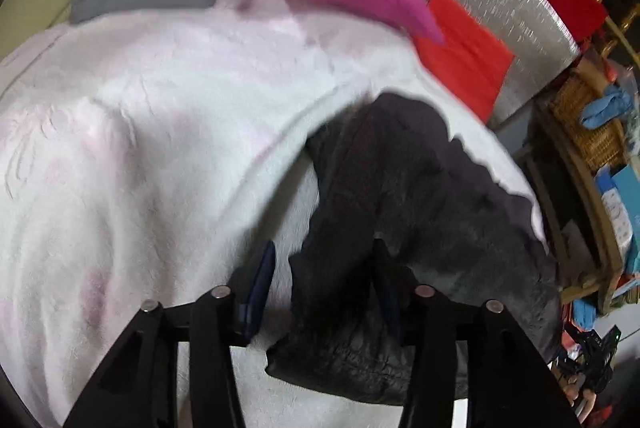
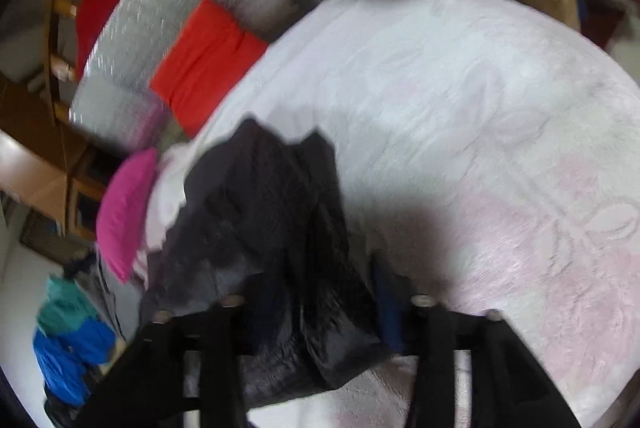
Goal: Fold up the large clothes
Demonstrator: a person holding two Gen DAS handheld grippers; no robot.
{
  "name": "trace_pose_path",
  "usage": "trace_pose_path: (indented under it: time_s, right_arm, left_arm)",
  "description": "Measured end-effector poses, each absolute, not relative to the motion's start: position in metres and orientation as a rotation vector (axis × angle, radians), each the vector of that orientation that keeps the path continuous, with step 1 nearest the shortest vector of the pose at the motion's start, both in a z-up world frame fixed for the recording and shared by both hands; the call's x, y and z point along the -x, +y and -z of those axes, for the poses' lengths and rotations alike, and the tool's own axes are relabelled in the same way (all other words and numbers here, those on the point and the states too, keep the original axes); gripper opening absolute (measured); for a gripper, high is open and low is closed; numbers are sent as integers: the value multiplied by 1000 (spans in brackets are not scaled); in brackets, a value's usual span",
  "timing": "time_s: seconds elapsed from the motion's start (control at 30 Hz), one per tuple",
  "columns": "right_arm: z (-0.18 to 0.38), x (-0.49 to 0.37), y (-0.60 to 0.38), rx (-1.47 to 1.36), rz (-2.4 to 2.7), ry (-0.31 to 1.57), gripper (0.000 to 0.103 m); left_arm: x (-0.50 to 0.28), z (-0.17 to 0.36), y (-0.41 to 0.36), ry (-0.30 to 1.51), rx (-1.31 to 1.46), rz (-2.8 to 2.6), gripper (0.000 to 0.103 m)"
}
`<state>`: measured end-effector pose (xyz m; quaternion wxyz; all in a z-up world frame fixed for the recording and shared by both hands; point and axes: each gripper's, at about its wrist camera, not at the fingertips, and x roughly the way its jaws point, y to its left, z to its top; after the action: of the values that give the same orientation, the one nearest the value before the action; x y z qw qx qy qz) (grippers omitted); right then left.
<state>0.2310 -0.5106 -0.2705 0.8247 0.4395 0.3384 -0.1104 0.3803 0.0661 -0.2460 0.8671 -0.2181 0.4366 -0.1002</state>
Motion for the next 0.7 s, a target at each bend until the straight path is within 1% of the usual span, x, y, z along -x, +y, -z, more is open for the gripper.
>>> trace_pose_path:
  time_s: [0.07, 0.13, 0.23, 0.3, 0.37, 0.43, 0.47, 0.5, 0.57, 0.63, 0.7]
  right_arm:
    - [265, -229, -514, -930, 251, 670, 63]
    - [261, -235, -519, -927, 234, 652, 63]
    - [259, -252, -518, -899, 191, 676, 63]
    - [257, -270, -510, -841, 167, 719, 60]
    - [258, -285, -505, -792, 165, 753, 48]
    - [263, -293, -501, -773, 167, 789, 47]
    - [264, -297, -501, -761, 172, 801, 33]
    - [265, -301, -499, -735, 180, 812, 29]
    - [262, -304, -496, -687, 199, 806, 20]
    - [257, -303, -494, -662, 203, 781, 19]
    - [257, -306, -490, -620, 218, 783, 19]
  left_arm:
    - [-376, 234, 68, 828, 398, 171, 60]
    - [-377, 228, 62, 782, 337, 153, 61]
    - [-388, 233, 55, 817, 310, 172, 61]
    - [-395, 243, 51, 877, 342, 219, 60]
    - [-402, 251, 48, 917, 377, 244, 59]
    - [-406, 253, 43, 921, 374, 240, 52]
    - [-408, 254, 42, 921, 371, 238, 45]
    - [-409, 255, 41, 922, 364, 228, 39]
    - [-407, 254, 42, 910, 353, 218, 31]
    - [-404, 251, 36, 893, 290, 183, 31]
    - [-401, 249, 22, 888, 169, 132, 31]
